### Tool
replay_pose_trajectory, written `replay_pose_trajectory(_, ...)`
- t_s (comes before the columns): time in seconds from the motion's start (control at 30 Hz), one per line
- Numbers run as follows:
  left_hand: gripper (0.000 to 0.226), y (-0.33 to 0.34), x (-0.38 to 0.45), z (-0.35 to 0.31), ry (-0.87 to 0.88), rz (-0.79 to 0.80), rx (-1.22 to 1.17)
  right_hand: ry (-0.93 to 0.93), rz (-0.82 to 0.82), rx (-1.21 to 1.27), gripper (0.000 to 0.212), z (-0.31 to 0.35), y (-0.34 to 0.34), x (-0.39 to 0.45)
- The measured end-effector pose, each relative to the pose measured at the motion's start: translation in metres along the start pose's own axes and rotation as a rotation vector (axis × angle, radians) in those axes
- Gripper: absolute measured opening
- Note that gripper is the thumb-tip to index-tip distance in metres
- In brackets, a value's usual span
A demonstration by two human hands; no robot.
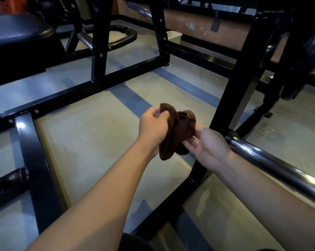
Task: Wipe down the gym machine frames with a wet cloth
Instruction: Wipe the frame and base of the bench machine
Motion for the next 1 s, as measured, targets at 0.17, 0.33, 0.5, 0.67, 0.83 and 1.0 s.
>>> replay_pose_trajectory(0.17,0.019,-0.022,0.015,0.004,-0.175,-0.027,-0.514,0.148,-0.145,-0.349,0.026,-0.012,-0.027,0.009)
replay_pose_trajectory(0.33,0.055,-0.025,0.016,0.001,-0.211,0.033,-0.571,0.067,-0.045,-0.7,0.024,-0.017,-0.022,0.004)
replay_pose_trajectory(0.5,0.02,-0.013,0.005,-0.02,0.019,0.064,-0.366,-0.16,0.166,-0.845,0.097,-0.01,-0.011,0.007)
replay_pose_trajectory(0.67,0.023,-0.012,0.001,-0.035,0.094,0.073,-0.342,-0.05,0.32,-0.76,0.042,-0.015,-0.011,0.016)
replay_pose_trajectory(0.83,0.021,-0.021,0.004,-0.026,-0.056,0.011,-0.445,-0.011,0.313,-0.434,0.03,-0.005,0.003,0.006)
replay_pose_trajectory(1.0,0.065,-0.018,-0.006,0.005,-0.448,0.494,-0.207,0.046,0.351,-0.102,0.057,0.016,0.005,0.0)
Point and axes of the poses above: each hand's wrist, its own x-axis towards the middle knuckle, its own y-axis out of the palm, z = x × y, the point moved 4 cm from there along x, towards the middle knuckle, and after that the axes turned 5 degrees about x, right-handed, at the moved point
